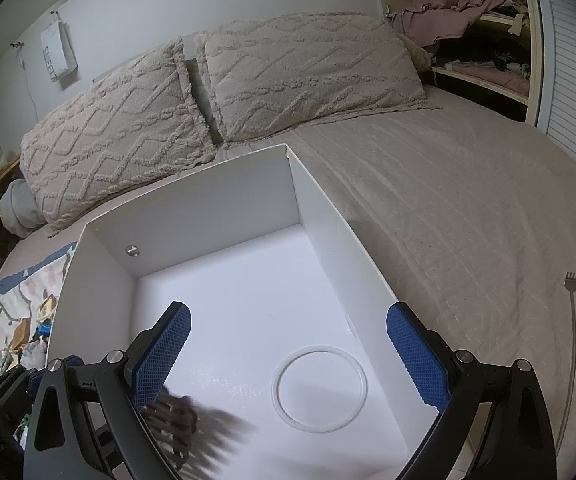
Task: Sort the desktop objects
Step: 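Lower the coiled claw into the box and open the left gripper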
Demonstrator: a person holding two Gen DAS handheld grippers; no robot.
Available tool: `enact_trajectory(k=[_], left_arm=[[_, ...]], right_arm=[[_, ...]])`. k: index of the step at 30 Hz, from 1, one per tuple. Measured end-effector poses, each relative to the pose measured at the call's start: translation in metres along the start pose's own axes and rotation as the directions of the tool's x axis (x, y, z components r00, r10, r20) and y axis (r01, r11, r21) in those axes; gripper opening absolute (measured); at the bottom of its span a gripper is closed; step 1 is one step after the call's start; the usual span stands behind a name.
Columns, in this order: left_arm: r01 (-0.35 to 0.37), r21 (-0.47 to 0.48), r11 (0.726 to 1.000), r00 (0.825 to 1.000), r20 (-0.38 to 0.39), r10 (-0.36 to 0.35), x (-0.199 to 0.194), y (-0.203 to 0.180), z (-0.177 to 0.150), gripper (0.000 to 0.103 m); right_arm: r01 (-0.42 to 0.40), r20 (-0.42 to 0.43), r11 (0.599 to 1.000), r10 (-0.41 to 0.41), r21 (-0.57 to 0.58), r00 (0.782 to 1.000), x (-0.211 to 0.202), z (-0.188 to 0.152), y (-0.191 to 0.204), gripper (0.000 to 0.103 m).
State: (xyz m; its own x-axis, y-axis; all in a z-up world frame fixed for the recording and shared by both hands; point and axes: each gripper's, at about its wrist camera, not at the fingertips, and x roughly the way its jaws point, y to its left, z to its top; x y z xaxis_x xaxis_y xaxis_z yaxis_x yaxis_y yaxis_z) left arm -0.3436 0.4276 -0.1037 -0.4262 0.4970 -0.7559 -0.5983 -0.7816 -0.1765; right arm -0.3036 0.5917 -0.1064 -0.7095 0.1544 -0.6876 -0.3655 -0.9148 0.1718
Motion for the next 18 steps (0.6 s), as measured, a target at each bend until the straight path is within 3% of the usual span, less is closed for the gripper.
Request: enact_trajectory(k=[18], left_arm=[[-0.011,-0.028,1.0,1.0,0.028,0.011,-0.019,0.005,0.002,0.09]], right_arm=[[-0.004,-0.002,1.0,0.004,-0.031,1.0,-0.016,0.001,0.01,0.098]])
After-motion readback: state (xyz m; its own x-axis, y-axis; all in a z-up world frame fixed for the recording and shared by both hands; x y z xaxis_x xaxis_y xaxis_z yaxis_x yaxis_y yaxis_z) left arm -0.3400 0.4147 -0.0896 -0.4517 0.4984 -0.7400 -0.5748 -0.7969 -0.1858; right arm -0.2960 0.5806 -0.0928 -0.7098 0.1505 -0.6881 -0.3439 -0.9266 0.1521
